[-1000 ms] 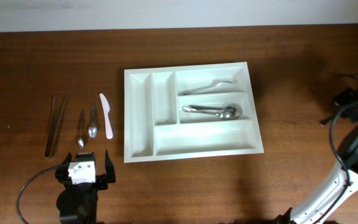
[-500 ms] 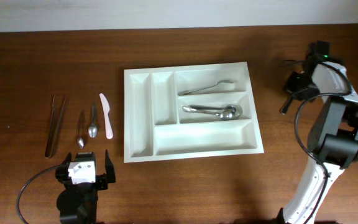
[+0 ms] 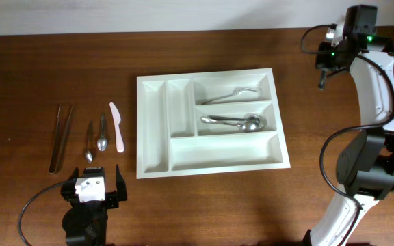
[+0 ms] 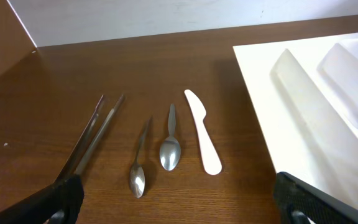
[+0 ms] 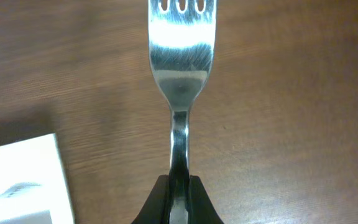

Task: Pack container
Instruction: 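Carry the fork into the upper-right compartment and release it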

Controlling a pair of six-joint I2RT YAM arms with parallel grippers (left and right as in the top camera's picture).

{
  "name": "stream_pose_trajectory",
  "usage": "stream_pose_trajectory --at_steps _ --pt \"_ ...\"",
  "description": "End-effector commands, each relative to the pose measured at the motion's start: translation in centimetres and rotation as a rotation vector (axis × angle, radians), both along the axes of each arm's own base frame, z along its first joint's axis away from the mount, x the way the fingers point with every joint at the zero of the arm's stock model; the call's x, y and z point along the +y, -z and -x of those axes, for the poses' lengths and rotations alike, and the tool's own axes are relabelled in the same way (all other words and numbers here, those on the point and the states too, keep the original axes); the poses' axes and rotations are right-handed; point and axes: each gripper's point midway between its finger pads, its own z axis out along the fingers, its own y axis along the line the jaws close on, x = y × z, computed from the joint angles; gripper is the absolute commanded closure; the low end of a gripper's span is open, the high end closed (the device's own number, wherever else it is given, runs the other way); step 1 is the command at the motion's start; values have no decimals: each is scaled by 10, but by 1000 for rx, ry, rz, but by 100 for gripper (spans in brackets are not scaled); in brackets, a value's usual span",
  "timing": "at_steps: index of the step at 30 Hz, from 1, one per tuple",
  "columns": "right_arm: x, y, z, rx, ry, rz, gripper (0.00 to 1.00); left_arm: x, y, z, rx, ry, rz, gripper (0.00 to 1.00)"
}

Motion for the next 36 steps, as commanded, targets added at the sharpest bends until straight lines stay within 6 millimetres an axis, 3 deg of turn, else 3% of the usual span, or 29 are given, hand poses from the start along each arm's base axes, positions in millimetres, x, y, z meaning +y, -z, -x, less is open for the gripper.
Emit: stream_pose_trajectory --at_steps 1,7,15,23,28,36 --pt "38 -24 -5 -36 -260 63 96 0 2 0 2 4 -17 1" --pt "90 -23 -5 -20 -567 189 96 0 2 0 2 4 -17 1" --pt "178 -23 2 -49 -1055 401 96 0 2 0 2 4 -17 1" --pt "244 -21 16 -110 -1394 502 96 0 2 0 2 4 -17 1" --pt "254 -7 18 -100 -1440 483 96 0 2 0 2 4 -17 1" --pt "253 35 16 -18 -1468 448 96 0 2 0 2 4 -17 1"
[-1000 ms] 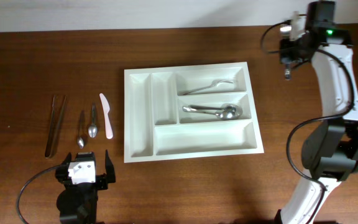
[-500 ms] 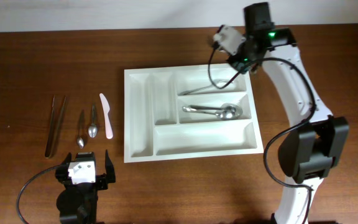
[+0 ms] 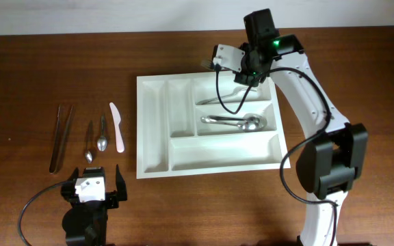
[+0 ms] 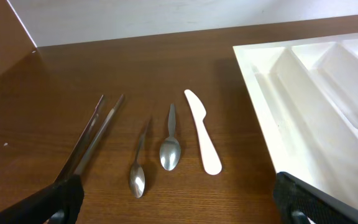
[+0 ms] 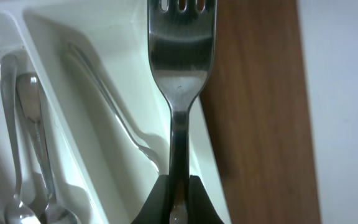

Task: Pack container
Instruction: 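Carry the fork into the upper-right compartment and release it, then raise the right gripper away from the tray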

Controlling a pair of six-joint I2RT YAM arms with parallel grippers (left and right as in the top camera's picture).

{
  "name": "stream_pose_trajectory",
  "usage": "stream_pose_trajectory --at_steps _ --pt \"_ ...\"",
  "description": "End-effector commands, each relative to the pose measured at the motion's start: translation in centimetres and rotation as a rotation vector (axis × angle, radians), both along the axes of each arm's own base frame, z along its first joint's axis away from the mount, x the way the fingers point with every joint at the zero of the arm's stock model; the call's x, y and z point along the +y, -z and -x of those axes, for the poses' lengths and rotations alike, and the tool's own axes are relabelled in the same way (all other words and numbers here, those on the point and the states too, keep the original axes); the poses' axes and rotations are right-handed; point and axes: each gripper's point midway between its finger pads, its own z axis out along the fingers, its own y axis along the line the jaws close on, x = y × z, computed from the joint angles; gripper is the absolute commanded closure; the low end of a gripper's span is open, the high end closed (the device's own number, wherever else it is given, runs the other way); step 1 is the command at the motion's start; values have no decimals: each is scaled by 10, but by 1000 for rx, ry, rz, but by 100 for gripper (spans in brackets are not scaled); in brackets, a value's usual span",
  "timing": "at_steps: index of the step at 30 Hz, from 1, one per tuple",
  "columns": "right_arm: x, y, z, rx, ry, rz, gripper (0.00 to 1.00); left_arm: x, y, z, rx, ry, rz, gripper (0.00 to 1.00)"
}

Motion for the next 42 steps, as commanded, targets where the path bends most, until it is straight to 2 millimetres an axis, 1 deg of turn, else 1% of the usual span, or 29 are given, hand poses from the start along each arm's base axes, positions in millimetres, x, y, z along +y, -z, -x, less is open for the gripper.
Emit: stream_pose_trajectory --at_steps 1,2,3,5,9,14,15,16,17,18,19,20,21,22,23,24,25,26,28,29,30,31,32,34,38,39,40,41,42 --pt "4 27 -3 49 -27 2 96 0 2 0 2 4 -17 1" --pt "4 34 -3 63 -26 6 96 0 2 0 2 4 -17 1" --pt "2 46 -4 86 -21 10 96 0 2 0 2 4 -17 1" --pt "-1 57 -4 108 -16 16 96 0 2 0 2 4 -17 1" --pt "-8 72 -4 137 -3 22 96 0 2 0 2 4 -17 1" --pt "-14 82 -5 157 9 26 96 0 2 0 2 3 -17 1" --pt "-15 83 -6 156 12 25 84 0 2 0 2 4 -17 1" --pt "-16 83 -6 156 14 25 78 0 2 0 2 4 -17 1" --pt "-16 82 -7 151 14 24 66 0 2 0 2 4 -17 1" --pt "-16 82 -8 148 15 23 58 0 2 0 2 4 -17 1" --pt "-17 80 -10 136 17 20 43 0 2 0 2 4 -17 1" --pt "-17 78 -12 130 18 19 37 0 2 0 2 4 -17 1" --pt "-17 75 -15 115 22 14 22 0 2 0 2 4 -17 1" --pt "-16 71 -18 102 43 2 18 0 2 0 2 4 -17 1" --pt "-14 53 -29 72 138 -53 17 0 2 0 2 4 -17 1" --pt "-14 42 -36 53 193 -83 16 0 2 0 2 4 -17 1" --pt "-16 24 -46 25 289 -128 14 0 2 0 2 4 -17 1" --pt "-20 13 -53 6 359 -152 9 0 2 0 2 4 -17 1" --pt "-39 -19 -69 -48 589 -226 1 0 2 0 2 4 -17 1" --pt "-54 -37 -76 -75 731 -272 1 0 2 0 2 4 -17 1" --pt "-70 -51 -78 -90 830 -300 1 0 2 0 3 4 -17 1" --pt "-95 -67 -77 -103 974 -334 1 0 2 0 2 4 -17 1" --pt "-111 -73 -75 -106 1049 -354 1 0 2 0 2 4 -17 1" --pt "-134 -78 -72 -102 1132 -377 1 0 2 0 2 4 -17 1" --pt "-184 -74 -66 -92 1227 -359 1 0 2 0 2 4 -17 1" --pt "-190 -74 -64 -90 1238 -357 1 0 2 0 2 4 -17 1" --pt "-201 -73 -63 -90 1258 -354 1 0 2 0 2 4 -17 1" --pt "-205 -73 -62 -91 1265 -353 1 0 2 0 2 4 -17 1" --pt "-213 -73 -61 -94 1279 -353 1 0 2 0 2 4 -17 1"
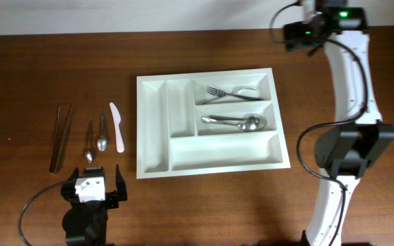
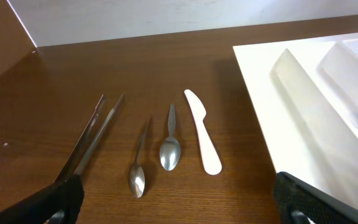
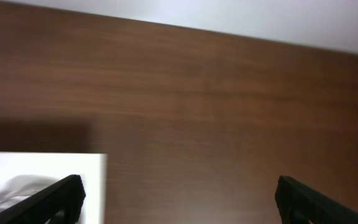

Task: Pack container
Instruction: 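Raise the right gripper away from the tray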

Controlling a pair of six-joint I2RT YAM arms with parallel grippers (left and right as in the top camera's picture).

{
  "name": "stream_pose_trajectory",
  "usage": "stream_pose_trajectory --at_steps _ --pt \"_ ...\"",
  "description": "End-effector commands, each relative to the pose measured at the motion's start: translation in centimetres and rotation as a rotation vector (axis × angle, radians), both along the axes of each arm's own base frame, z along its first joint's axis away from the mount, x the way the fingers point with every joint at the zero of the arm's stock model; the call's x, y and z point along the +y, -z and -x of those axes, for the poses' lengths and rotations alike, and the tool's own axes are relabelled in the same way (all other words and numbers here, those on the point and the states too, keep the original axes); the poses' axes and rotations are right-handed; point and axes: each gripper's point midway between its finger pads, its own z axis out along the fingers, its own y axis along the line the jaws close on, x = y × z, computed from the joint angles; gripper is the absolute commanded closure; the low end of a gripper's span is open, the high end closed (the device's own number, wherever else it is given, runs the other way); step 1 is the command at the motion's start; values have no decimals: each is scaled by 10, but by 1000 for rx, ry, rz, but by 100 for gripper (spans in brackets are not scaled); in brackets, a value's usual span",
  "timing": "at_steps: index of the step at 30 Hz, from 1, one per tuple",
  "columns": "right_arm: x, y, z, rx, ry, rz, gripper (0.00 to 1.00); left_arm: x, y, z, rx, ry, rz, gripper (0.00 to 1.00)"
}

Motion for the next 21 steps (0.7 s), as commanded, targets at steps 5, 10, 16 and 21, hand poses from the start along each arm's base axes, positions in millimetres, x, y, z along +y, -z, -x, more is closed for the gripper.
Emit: stream_pose_trajectory --at_steps 5,10,16,21 --pt "-37 -10 4 -27 115 -12 1 0 2 0 1 4 -17 1" --pt "-38 -9 4 -26 116 -12 1 0 2 0 1 4 -17 1" --pt "-38 -9 4 -26 116 -12 1 0 2 0 1 4 -17 1" --pt "-37 -9 4 -26 115 -12 1 6 -3 -1 -16 -28 -36 1"
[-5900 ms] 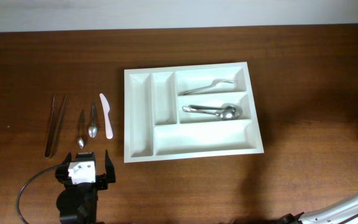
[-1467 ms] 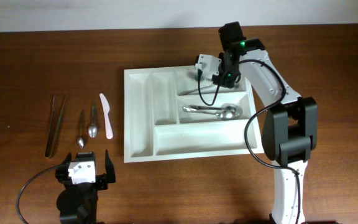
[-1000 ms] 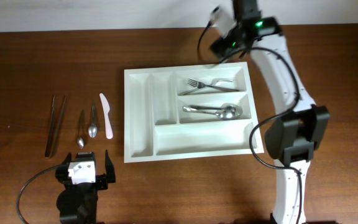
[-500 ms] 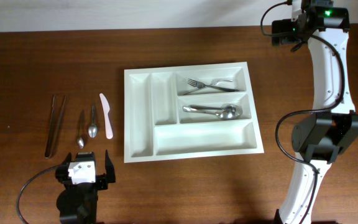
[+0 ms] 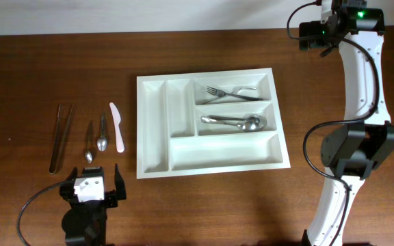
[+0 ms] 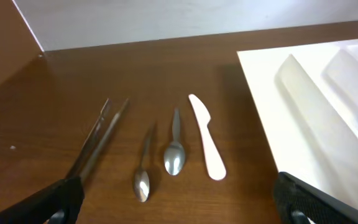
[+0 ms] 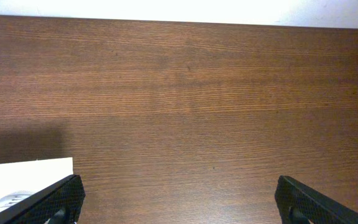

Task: Pack container
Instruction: 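Raise the right gripper away from the tray, then move the left gripper over the two small spoons left of the tray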

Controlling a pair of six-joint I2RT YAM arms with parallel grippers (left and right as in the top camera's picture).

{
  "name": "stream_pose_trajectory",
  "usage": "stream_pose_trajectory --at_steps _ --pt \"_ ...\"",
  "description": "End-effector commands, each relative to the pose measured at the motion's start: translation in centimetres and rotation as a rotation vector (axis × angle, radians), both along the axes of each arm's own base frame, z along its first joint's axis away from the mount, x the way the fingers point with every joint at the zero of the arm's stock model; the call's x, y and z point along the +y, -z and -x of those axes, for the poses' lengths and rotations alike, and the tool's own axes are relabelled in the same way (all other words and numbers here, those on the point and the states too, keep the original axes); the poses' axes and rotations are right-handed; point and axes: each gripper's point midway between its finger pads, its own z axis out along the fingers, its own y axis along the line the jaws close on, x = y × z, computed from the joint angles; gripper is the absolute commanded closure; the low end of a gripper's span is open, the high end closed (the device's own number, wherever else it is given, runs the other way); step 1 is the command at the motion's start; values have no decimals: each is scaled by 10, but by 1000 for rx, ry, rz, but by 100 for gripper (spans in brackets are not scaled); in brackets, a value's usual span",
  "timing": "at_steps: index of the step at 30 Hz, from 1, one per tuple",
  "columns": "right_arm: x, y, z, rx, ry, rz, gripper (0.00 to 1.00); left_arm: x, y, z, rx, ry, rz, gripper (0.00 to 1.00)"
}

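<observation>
The white cutlery tray (image 5: 152,130) sits mid-table; two forks (image 5: 230,91) lie in its top compartment and spoons (image 5: 234,122) in the one below. Left of it on the table lie metal tongs (image 5: 60,137), two spoons (image 5: 96,141) and a white knife (image 5: 117,126); the left wrist view shows the tongs (image 6: 98,138), a spoon (image 6: 174,151) and the knife (image 6: 206,137) too. My left gripper (image 6: 178,198) stands open low at the front left, short of these. My right gripper (image 7: 178,198) is open and empty above bare table, beyond the tray's far right corner (image 7: 23,171).
The pale wall edge (image 7: 179,9) runs along the far side of the table. The right arm (image 5: 361,75) rises along the table's right side. Two long tray compartments (image 5: 178,109) at its left and the wide bottom one (image 5: 224,150) hold nothing.
My right gripper has shifted a little to the right, further from the tray's far corner. The left wrist view has shifted slightly. Cutlery and tray lie as before.
My right gripper was shut on a fork far right of the tray, then held it over the tray's top compartment beside the fork lying there. Later the fork lay in that compartment and the gripper stood open beyond the tray, where it remains. The left arm stayed put.
</observation>
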Motion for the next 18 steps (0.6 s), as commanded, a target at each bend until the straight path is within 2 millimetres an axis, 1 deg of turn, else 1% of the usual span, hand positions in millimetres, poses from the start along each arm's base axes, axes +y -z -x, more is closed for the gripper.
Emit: stream_pose_trajectory --at_steps 1,4,5,8,10,12,15,18 --pt "-5 -10 0 -22 22 6 1 3 -1 0 -7 -11 -27 1" --pt "-5 -10 0 -22 22 6 1 0 -11 -4 -53 7 -24 1" --pt "-5 -10 0 -22 22 6 1 -1 -18 -5 -82 10 -9 1" --pt "-5 -10 0 -23 22 6 1 2 -30 -5 -128 -26 43 1" --pt "-5 -10 0 -22 22 6 1 4 -42 -2 -131 -40 45 1" --pt "-5 -10 0 -23 22 6 1 4 -58 -1 -136 -40 44 1" --pt "-5 -10 0 -23 22 6 1 6 -85 -5 -111 -47 39 1" --pt "-5 -10 0 -22 22 6 1 6 -102 -11 -22 -38 8 1"
